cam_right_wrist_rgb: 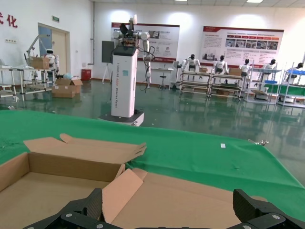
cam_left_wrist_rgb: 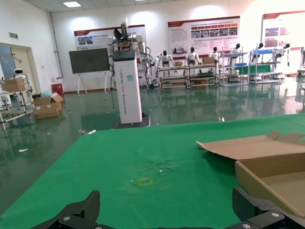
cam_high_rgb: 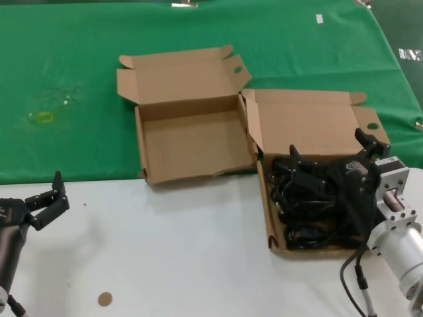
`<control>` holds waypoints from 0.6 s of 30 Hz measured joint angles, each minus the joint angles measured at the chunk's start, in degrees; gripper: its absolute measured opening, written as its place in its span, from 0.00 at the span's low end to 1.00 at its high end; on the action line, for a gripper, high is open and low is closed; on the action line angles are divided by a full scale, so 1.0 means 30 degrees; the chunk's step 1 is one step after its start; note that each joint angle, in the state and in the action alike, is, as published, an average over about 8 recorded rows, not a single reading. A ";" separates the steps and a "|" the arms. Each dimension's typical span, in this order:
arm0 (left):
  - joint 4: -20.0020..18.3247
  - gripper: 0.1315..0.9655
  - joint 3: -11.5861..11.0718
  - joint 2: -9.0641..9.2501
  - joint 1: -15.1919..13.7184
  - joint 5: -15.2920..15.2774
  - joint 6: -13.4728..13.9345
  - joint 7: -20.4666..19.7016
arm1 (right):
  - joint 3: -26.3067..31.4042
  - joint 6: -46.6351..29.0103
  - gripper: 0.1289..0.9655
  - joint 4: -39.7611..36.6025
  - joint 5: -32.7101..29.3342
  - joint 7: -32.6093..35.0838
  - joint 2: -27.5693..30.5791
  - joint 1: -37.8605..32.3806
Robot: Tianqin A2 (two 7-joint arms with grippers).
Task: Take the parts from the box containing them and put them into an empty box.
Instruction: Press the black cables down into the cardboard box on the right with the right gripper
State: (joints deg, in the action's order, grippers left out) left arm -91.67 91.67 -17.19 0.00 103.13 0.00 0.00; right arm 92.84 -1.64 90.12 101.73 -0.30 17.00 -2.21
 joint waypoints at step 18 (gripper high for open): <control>0.0000 1.00 0.0000 0.0000 0.0000 0.0000 0.0000 0.0000 | 0.0000 0.0000 1.00 0.0000 0.0000 0.0000 0.0000 0.0000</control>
State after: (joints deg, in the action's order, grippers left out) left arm -91.67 91.67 -17.19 0.00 103.13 0.00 0.00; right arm 92.84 -1.64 90.12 101.73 -0.30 17.00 -2.21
